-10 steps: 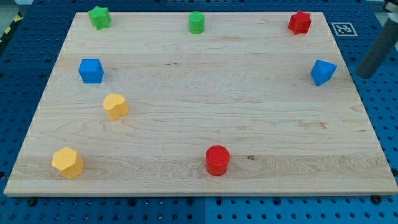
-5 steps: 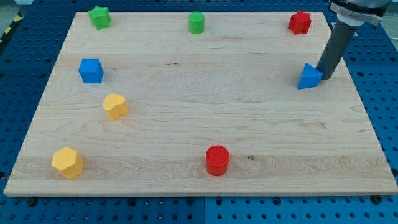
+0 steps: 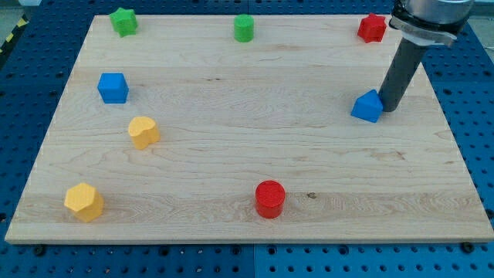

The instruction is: Push the blue triangle closer to the yellow heart

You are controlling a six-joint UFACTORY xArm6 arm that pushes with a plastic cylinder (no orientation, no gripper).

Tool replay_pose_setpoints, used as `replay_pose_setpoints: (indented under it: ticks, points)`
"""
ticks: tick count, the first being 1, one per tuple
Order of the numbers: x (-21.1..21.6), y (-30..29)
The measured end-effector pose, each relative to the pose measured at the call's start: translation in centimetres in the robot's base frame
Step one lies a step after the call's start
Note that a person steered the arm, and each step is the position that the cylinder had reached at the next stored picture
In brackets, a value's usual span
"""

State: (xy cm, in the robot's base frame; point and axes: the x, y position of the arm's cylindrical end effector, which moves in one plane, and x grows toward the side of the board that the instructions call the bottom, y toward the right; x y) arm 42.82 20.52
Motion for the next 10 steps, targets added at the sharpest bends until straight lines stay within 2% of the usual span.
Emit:
replay_pose_setpoints:
  ticks: [6, 8, 10]
  points:
    - [0.6, -14.7]
    - [3.5, -16.9]
    - [4.0, -22.6]
